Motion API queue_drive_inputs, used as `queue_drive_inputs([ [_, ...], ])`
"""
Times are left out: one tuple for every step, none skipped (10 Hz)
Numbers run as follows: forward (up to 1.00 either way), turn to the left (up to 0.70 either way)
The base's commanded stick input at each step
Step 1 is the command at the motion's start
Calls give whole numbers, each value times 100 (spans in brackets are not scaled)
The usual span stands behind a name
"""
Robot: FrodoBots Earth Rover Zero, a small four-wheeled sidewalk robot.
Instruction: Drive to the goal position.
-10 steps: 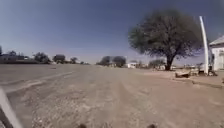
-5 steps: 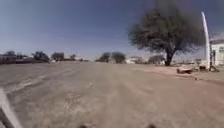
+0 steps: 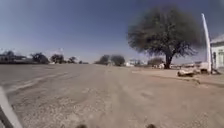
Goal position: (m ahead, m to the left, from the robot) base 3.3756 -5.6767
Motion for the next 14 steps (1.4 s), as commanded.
queue_drive_inputs([
  [70,0],
  [70,0],
  [70,0],
  [70,0],
  [70,0],
  [70,0],
  [70,0],
  [70,0],
  [70,0],
  [70,0],
  [70,0],
  [70,8],
  [70,22],
  [70,0],
])
